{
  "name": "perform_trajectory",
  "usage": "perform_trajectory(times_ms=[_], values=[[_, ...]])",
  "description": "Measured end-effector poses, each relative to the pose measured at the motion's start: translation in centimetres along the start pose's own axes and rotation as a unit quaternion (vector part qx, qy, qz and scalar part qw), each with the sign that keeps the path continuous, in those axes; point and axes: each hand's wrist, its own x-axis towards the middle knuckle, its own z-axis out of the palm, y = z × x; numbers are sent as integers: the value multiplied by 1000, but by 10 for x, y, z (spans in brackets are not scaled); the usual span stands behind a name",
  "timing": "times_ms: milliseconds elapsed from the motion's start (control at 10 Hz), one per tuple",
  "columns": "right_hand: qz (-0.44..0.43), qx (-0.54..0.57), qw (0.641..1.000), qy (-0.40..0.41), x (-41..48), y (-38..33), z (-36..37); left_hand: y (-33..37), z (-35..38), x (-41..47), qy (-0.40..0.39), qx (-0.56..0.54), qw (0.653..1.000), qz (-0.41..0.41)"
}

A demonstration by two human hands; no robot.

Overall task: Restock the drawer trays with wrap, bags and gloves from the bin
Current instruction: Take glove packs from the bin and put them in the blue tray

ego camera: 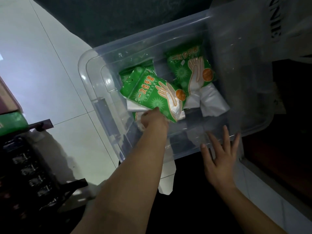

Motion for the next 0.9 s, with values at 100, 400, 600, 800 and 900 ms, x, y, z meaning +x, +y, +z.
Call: perform_trajectory(times_ms=[100,400,600,800,900], values=[[-2,-3,1000,-2,0,1,0,-3,7,-4,86,137,977,136],[-25,-15,1000,3,0,6,-1,14,20,-27,-2,-243,966,85],[15,-38,998,-43,1,-1,-15,20,8,-46,-29,-211,972,97],[25,73,995,-70,24,-49,-74,8,-48,-100,6,-83,960,269],[25,185,977,-99,35,-72,-101,7,-78,-135,-79,-46,952,293]])
